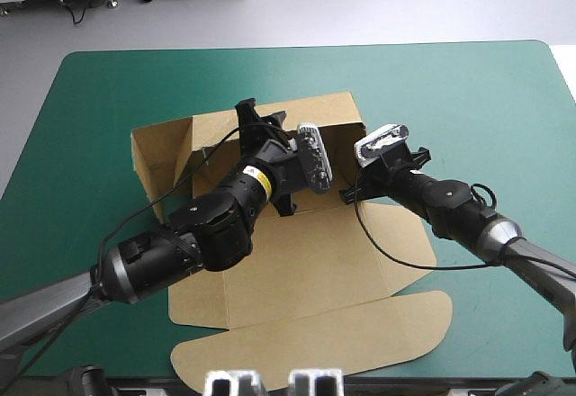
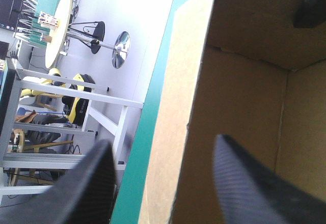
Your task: Fold the box
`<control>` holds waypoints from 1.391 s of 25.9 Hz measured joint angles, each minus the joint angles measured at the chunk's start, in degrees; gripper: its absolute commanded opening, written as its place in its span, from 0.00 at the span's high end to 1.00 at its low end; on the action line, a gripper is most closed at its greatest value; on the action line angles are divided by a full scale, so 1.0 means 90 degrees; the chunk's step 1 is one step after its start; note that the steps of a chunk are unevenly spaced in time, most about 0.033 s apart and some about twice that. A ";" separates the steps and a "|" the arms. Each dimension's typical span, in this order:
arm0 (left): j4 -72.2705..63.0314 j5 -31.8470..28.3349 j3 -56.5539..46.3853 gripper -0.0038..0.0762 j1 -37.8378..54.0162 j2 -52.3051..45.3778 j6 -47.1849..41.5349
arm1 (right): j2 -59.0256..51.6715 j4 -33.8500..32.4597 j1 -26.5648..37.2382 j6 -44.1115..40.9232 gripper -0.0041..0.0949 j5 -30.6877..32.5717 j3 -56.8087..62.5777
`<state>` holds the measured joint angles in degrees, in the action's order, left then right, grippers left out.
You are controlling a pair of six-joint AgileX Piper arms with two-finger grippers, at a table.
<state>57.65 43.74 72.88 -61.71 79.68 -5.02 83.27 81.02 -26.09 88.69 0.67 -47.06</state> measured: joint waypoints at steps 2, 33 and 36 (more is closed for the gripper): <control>0.0000 0.0019 0.0000 0.93 0.0000 -0.0189 -0.0072 | 0.0000 -0.0023 0.0151 0.0094 0.98 0.0247 -0.0053; -0.7201 0.1774 0.1114 0.94 0.7073 -0.0507 0.2037 | 0.1169 -0.7254 0.1942 -0.7131 0.98 0.7191 -0.4189; -0.7319 0.1755 0.1109 0.94 0.7073 -0.0507 0.2037 | 0.1707 -0.7294 0.1942 -0.7509 0.98 0.7403 -0.4708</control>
<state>-8.22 59.53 82.86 1.95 75.11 13.31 98.63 15.37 -8.61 21.11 67.30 -89.43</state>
